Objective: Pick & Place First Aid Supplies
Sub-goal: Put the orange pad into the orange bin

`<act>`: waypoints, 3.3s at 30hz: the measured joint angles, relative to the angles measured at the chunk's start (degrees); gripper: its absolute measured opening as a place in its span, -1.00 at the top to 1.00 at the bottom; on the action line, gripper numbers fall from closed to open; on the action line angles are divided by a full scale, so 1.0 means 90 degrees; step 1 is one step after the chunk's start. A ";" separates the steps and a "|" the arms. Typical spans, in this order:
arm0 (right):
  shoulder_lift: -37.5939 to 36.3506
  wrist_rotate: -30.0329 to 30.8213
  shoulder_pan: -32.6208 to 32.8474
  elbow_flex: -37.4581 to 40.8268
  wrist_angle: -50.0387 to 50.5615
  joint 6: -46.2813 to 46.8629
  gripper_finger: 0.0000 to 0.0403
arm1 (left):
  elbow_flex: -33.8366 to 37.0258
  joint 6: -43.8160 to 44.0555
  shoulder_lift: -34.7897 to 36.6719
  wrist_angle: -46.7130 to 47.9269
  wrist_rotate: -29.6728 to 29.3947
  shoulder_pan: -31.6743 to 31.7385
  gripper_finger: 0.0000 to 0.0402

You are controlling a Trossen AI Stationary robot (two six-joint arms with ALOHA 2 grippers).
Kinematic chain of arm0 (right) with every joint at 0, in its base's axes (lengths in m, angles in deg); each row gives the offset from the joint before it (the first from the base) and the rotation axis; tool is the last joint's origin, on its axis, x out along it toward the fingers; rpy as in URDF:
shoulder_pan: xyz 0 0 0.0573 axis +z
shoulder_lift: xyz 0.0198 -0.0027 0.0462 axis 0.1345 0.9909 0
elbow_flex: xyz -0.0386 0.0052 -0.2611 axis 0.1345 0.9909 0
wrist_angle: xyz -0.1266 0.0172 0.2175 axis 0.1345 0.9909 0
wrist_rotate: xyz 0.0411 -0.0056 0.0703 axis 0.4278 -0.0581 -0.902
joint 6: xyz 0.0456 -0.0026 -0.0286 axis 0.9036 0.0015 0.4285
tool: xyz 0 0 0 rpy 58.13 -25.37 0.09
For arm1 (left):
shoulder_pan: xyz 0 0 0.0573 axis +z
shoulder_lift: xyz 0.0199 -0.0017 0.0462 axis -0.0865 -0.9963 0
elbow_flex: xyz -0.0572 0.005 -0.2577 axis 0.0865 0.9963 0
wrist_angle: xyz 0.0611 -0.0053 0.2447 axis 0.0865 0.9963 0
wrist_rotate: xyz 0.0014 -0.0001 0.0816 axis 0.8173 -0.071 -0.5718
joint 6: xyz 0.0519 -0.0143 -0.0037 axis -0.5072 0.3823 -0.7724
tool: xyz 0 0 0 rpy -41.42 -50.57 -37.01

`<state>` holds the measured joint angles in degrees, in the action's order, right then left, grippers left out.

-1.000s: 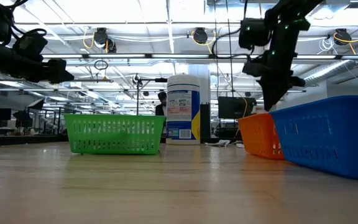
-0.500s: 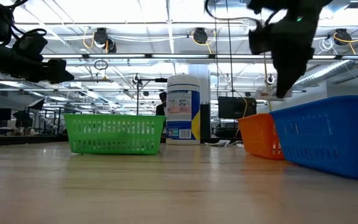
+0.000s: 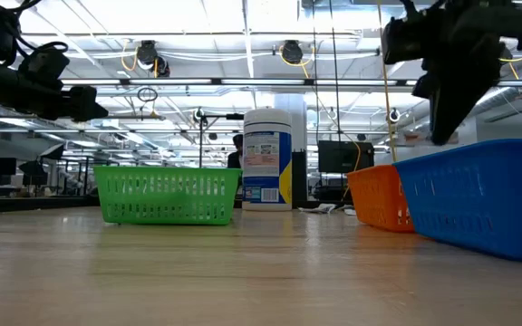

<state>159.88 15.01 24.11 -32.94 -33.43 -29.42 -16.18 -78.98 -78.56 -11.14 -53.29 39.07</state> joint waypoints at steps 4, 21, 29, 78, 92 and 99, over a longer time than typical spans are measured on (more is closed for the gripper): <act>0.0234 0.0111 0.0063 0.0173 -0.0294 0.0002 1.00 | 0.0001 0.0000 -0.0001 0.0000 0.0001 -0.0002 -0.52; 0.0678 0.0075 0.0085 0.0434 -0.0793 -0.0060 0.75 | -0.0001 0.0000 0.0000 0.0000 0.0001 -0.0001 -0.52; 0.0633 -0.0058 0.0083 0.0434 -0.0773 0.0175 0.13 | 0.0000 0.0000 -0.0001 0.0000 0.0000 0.0000 -0.52; 0.0534 0.0808 -0.4010 0.0402 -0.1505 0.4543 -0.25 | -0.0001 0.0000 0.0000 0.0000 0.0001 -0.0001 -0.52; 0.1638 0.0781 -0.4512 -0.0588 -0.1189 0.4469 -0.25 | 0.0000 -0.0002 0.0000 0.0000 0.0001 0.0000 -0.52; 0.2094 0.0581 -0.4425 -0.0620 -0.1203 0.4572 -0.25 | -0.0001 0.0000 0.0000 0.0000 0.0001 0.0000 -0.52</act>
<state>178.72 20.24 -15.71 -38.52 -44.26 11.72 -16.19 -78.98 -78.55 -11.14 -53.28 39.07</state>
